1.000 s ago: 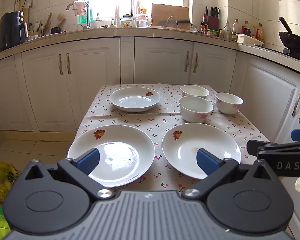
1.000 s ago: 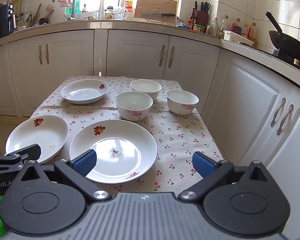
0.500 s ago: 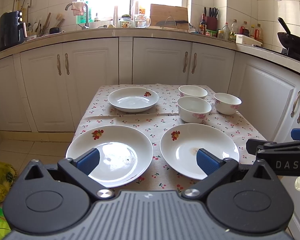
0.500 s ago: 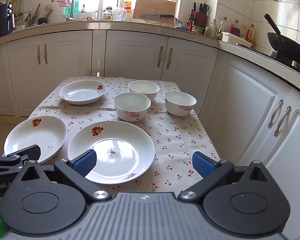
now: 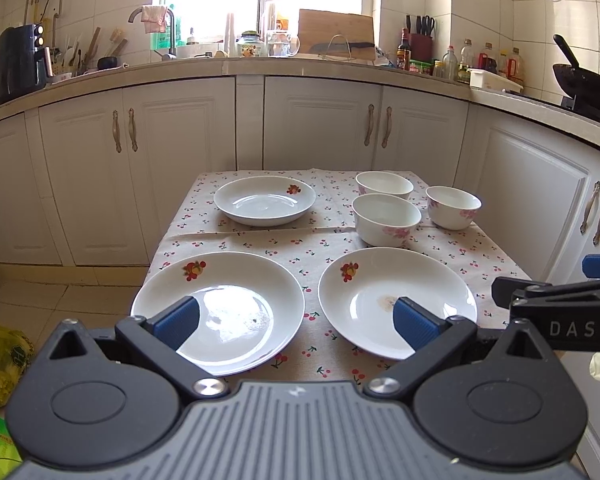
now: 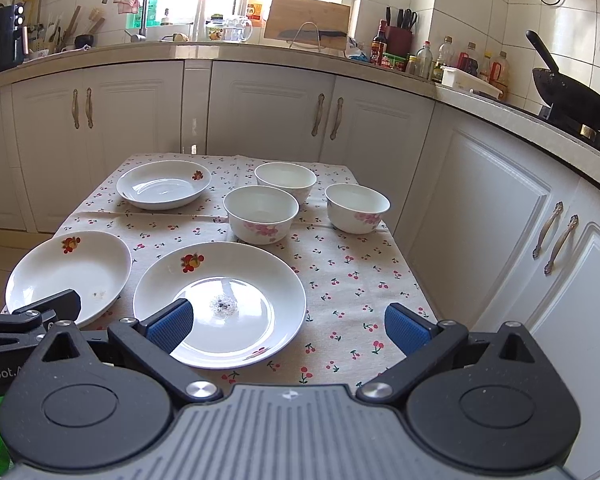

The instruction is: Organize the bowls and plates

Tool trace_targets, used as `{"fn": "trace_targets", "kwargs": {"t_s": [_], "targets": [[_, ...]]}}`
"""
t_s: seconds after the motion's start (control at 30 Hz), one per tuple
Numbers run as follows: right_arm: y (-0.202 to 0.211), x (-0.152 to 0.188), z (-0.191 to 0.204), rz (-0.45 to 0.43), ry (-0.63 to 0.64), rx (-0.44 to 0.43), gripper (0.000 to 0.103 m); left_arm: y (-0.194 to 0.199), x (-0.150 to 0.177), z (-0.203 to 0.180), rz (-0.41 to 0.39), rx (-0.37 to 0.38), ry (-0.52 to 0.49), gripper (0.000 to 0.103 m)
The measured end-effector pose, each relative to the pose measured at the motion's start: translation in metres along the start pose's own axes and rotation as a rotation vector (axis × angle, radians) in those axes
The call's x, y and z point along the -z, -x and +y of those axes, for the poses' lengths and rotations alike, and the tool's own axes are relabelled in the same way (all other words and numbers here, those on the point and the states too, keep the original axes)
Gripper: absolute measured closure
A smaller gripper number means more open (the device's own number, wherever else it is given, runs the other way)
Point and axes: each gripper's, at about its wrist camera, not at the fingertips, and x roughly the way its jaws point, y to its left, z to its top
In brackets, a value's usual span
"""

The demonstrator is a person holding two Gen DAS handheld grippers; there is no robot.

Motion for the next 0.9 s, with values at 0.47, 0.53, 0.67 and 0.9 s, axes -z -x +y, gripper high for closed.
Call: {"fn": "trace_targets", "kwargs": {"t_s": [0.47,0.53,0.67,0.9], "targets": [[0.0018,0.0001,0.0002,-0.003,0.005,0.01,0.0,0.0009,0.0002,0.0003,-0.002,0.001,0.001,0.001],[0.0018,-0.0001,0.0007,-0.004,0.006,0.012,0.0,0.0012,0.0,0.0006,-0.003,0.001,0.0,0.001],[0.0017,-0.0001,0.0014,-0.003,0.007,0.015,0.0,0.0013,0.0002,0.0003,-0.002,0.001,0.0,0.001],[0.001,-0.0005,0.0011,-0.001,0.008,0.016,0.0,0.0007,0.0005,-0.0001,-0.001,0.001,-0.001,0.001]]}}
